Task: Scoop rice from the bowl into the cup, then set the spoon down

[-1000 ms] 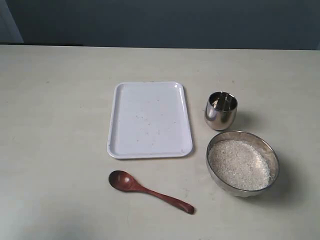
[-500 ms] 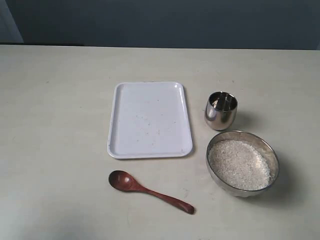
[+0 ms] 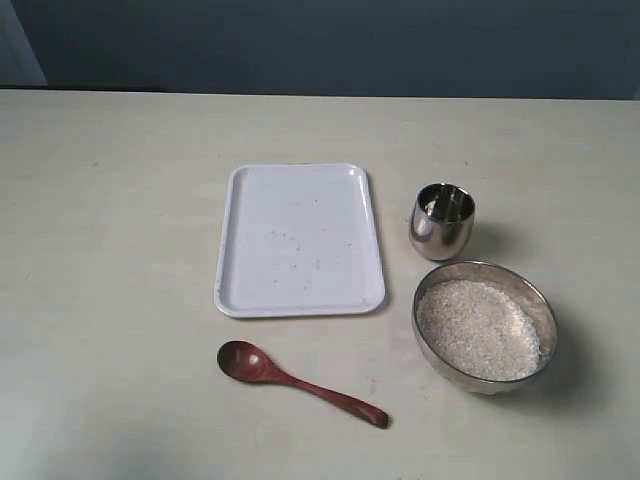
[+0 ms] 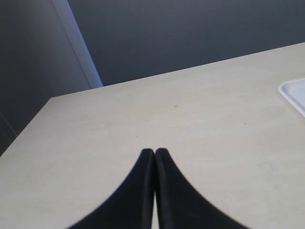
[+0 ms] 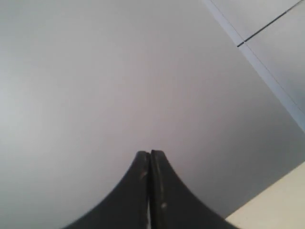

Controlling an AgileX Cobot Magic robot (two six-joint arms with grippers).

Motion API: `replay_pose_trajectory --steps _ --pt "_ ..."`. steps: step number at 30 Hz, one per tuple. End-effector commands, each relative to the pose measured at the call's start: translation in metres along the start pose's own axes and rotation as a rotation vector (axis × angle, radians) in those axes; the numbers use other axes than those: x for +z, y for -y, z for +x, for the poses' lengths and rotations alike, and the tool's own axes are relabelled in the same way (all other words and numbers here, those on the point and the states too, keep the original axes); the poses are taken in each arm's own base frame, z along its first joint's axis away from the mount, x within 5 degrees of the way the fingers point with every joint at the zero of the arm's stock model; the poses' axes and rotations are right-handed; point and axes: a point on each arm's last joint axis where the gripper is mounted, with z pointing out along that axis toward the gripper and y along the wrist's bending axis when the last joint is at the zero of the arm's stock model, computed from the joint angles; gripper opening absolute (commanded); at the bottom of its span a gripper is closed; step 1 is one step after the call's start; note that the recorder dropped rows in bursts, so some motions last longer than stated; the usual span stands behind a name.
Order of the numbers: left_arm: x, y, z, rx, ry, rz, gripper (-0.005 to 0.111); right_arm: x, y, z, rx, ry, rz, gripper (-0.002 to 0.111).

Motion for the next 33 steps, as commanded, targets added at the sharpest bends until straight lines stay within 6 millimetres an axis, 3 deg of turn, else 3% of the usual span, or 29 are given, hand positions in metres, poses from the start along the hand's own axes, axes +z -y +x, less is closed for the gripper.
replay_pose_trajectory --steps 1,16,23,28,33 --pt "-0.001 0.000 -0.002 -0.008 0.021 -0.002 0.001 0.000 0.006 0.003 0.085 -0.035 0.073 -0.001" --pt "-0.001 0.000 -0.002 -0.008 0.021 -0.002 0.001 -0.002 0.012 0.009 0.086 -0.092 0.145 -0.001" --pt "-0.001 0.000 -0.002 -0.008 0.021 -0.002 0.001 0.004 -0.021 -0.008 -0.139 -0.078 -0.125 -0.001" --pt "-0.001 0.000 -0.002 -0.008 0.021 -0.002 0.001 0.040 -0.053 -0.014 -0.353 -0.325 -0.253 -0.001" --pt "-0.001 0.000 -0.002 -0.008 0.021 -0.002 0.001 0.112 -0.087 -0.004 -0.573 -0.680 -0.453 -0.001"
